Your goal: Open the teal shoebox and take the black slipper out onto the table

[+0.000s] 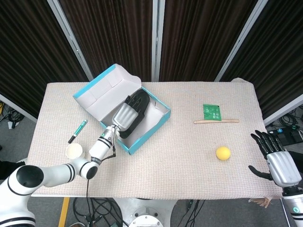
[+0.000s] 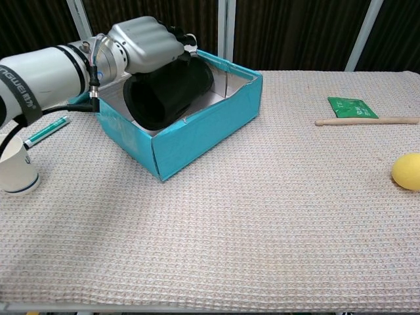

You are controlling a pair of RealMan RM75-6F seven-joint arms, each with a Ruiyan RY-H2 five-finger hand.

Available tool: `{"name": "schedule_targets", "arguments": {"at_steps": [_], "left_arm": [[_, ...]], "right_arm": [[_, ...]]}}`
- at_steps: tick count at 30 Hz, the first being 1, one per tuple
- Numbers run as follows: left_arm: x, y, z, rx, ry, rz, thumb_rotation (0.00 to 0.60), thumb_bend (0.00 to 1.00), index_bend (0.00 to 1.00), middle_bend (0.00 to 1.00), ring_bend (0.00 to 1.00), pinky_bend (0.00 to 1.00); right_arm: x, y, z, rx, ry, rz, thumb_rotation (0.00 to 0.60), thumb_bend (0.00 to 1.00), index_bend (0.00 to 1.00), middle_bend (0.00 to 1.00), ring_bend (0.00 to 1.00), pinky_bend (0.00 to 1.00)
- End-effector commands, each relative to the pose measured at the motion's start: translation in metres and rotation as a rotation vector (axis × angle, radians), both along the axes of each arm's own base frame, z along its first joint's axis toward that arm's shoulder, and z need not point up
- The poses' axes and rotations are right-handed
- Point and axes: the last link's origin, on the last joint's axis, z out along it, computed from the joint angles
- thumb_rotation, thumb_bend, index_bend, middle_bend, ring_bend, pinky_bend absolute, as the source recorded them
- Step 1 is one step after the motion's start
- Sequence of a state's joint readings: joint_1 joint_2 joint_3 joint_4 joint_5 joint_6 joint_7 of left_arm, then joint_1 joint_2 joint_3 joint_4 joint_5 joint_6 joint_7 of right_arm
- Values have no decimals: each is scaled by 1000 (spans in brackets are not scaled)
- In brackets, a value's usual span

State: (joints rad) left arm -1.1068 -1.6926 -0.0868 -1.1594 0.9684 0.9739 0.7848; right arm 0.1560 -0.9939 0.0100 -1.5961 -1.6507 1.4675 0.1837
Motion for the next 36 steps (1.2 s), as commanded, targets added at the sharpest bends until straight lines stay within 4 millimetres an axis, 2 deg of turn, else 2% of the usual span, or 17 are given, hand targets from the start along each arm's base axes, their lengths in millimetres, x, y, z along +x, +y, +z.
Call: {"name": "schedule_targets", "arguments": {"at_steps": [1, 12, 17, 19, 22, 28, 32, 36], "left_arm": [[-5, 1, 13, 8, -75, 8, 600, 366, 441, 36, 0, 146], [-16, 5, 49, -15, -349, -72, 600, 371, 468, 50, 0, 139], [-27, 9, 55, -69, -354, -76, 600, 372, 467, 51, 0, 126], [-27, 7, 57, -90, -409, -62, 600, 371, 466, 51, 0, 126], [-19, -2, 60, -149, -554, -48, 600, 371, 466, 51, 0, 126], [9, -31, 60, -296, -658, -82, 600, 371, 465, 51, 0, 126], [31, -58, 45, -437, -674, -72, 600, 371, 464, 51, 0, 126], [43, -75, 24, -554, -682, -13, 600, 370, 453, 51, 0, 121]], "right_arm": [[1, -1, -1, 3, 1, 2, 600, 84, 6, 23, 0, 15], [5, -2, -2, 8, 4, 11, 600, 84, 6, 23, 0, 15], [6, -3, -4, 11, 2, 12, 600, 85, 6, 23, 0, 15], [5, -3, -4, 11, 1, 11, 600, 85, 6, 23, 0, 15], [5, -3, -4, 12, 3, 10, 600, 84, 6, 23, 0, 15], [6, -5, -5, 13, 5, 12, 600, 84, 6, 23, 0, 15], [6, -5, -6, 18, 9, 8, 600, 84, 6, 23, 0, 15], [6, -5, -5, 15, 8, 6, 600, 84, 6, 23, 0, 15]]}}
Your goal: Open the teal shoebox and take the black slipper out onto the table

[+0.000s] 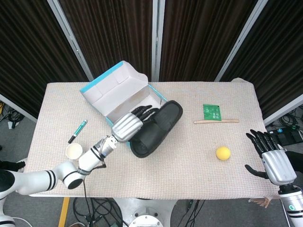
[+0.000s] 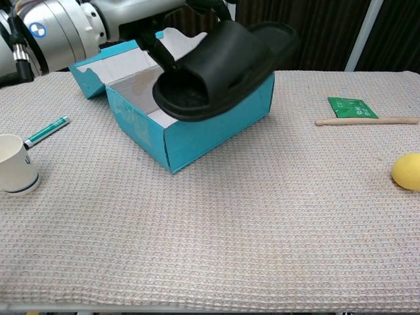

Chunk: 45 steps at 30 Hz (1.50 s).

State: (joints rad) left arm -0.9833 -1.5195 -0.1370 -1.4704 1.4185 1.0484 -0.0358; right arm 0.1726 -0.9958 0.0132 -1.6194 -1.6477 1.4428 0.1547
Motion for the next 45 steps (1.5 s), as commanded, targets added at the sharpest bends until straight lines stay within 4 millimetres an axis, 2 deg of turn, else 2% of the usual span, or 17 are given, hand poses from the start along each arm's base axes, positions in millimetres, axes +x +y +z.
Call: {"name": "schedule_targets", "arguments": {"at_steps": [1, 7, 9, 11, 13, 16, 19, 22, 24, 27, 28, 31, 34, 35, 37, 41, 45], "left_arm": [[13, -17, -19, -127, 14, 2, 600, 370, 448, 51, 0, 116], [27, -33, -48, -207, 46, -7, 600, 360, 410, 50, 0, 110], [28, -34, -56, -200, 70, -7, 600, 295, 324, 48, 0, 109], [29, -34, -62, -190, 94, 2, 592, 160, 164, 26, 0, 108], [29, -34, -64, -186, 94, 15, 525, 90, 93, 8, 0, 108], [27, -32, -65, -151, 111, 23, 404, 47, 67, 4, 0, 104], [25, -31, -62, -144, 110, 36, 326, 28, 53, 0, 0, 96], [22, -29, -53, -138, 86, 56, 304, 20, 52, 0, 0, 96], [13, -25, -38, -122, 54, 89, 342, 18, 52, 0, 0, 95], [-17, -9, -5, -47, 23, 189, 561, 16, 60, 0, 0, 95], [-29, -5, 6, -15, 19, 227, 599, 16, 68, 0, 0, 95], [-76, 5, 48, 124, 26, 383, 600, 17, 90, 2, 0, 97], [-120, 1, 88, 259, 42, 499, 600, 18, 102, 17, 0, 97], [-140, -2, 103, 328, 67, 539, 600, 18, 104, 18, 0, 98], [-171, -10, 122, 409, 103, 605, 600, 18, 120, 22, 0, 97], [-233, -41, 153, 488, 163, 749, 600, 18, 135, 28, 0, 97], [-269, -86, 170, 508, 216, 818, 600, 18, 138, 31, 0, 92]], "right_arm": [[0, 0, 0, -1, 1, -1, 600, 84, 6, 23, 0, 15], [-1, 0, 1, -3, -1, -5, 600, 83, 6, 23, 0, 15], [-1, 0, 1, -2, -2, -4, 600, 84, 6, 23, 0, 15], [-1, 1, 1, -2, 0, -5, 600, 84, 6, 23, 0, 15], [-1, 1, 1, -3, 0, -4, 600, 84, 6, 23, 0, 15], [-1, 1, 2, -7, -1, -1, 600, 84, 6, 23, 0, 15], [-1, 2, 2, -4, -1, 2, 600, 85, 6, 23, 0, 15], [-1, 1, 1, -4, -4, 3, 600, 84, 6, 23, 0, 15], [0, 0, 2, -8, -6, 4, 600, 84, 6, 23, 0, 15], [-2, 0, 4, -10, -4, 1, 600, 84, 6, 24, 0, 15], [-2, -1, 4, -9, -2, -3, 600, 85, 7, 24, 0, 15], [-4, -3, 3, -5, 1, -14, 600, 90, 13, 31, 0, 15], [-5, -6, -1, 12, -9, -17, 600, 102, 16, 47, 0, 16], [-5, -8, -2, 18, -17, -16, 600, 105, 16, 48, 0, 16], [-7, -10, -3, 26, -29, -21, 600, 117, 16, 49, 0, 16], [-11, -14, -4, 35, -40, -28, 600, 129, 18, 49, 0, 16], [-12, -15, -6, 45, -56, -30, 600, 125, 18, 49, 0, 16]]}}
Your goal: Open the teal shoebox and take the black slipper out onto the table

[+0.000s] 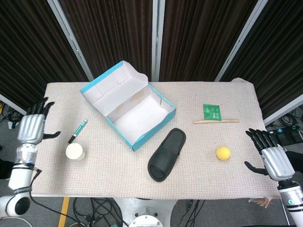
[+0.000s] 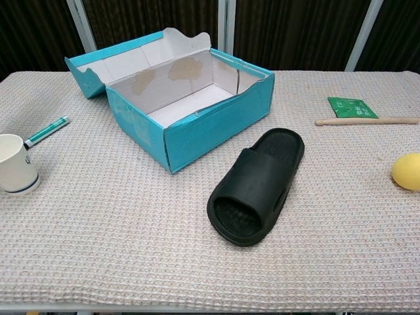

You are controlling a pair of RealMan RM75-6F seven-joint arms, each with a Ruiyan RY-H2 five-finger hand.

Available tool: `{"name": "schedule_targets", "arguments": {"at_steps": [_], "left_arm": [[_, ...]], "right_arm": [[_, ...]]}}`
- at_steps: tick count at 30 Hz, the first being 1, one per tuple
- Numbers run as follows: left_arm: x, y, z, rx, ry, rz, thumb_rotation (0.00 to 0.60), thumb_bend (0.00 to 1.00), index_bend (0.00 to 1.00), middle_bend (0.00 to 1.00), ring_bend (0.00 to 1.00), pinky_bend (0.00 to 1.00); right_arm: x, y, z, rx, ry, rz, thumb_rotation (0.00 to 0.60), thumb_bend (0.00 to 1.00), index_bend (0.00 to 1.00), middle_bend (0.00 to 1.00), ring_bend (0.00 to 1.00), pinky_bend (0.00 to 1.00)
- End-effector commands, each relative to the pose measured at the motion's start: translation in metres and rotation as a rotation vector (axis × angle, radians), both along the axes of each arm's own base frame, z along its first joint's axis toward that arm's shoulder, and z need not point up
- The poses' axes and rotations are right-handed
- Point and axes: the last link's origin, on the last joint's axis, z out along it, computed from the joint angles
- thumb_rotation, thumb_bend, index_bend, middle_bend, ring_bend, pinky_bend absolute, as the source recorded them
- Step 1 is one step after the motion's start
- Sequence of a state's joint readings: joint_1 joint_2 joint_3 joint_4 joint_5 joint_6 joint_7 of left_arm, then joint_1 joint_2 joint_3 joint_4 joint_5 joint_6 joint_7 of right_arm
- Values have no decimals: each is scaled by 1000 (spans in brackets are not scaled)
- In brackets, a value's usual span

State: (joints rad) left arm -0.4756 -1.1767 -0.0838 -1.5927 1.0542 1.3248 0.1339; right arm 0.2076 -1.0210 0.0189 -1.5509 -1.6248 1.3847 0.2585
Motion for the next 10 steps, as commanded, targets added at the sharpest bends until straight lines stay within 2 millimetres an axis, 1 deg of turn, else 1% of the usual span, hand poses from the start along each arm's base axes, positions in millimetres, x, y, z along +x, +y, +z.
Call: {"name": "schedule_targets", "arguments": {"at_steps": [1, 3, 5, 8, 10], "left_arm": [[-38, -47, 23, 34, 44, 82, 600, 19, 138, 31, 0, 91], [-44, -73, 24, 34, 31, 93, 600, 18, 137, 31, 0, 90], [-46, -96, 23, 43, 11, 86, 600, 18, 137, 31, 0, 88], [-42, -121, 19, 75, 0, 60, 600, 18, 137, 31, 0, 87], [-41, -133, 16, 87, 3, 45, 600, 18, 137, 31, 0, 83]], "right_arm": [[-1, -1, -1, 4, -8, -5, 600, 122, 18, 49, 0, 16], [-3, 1, -2, 3, -14, -13, 600, 115, 18, 49, 0, 16], [-3, 3, -3, 4, -22, -13, 600, 109, 18, 48, 0, 16], [-1, 7, -5, -1, -32, 0, 600, 102, 18, 48, 0, 16], [0, 9, -6, 2, -45, 2, 600, 101, 18, 48, 0, 16]]}}
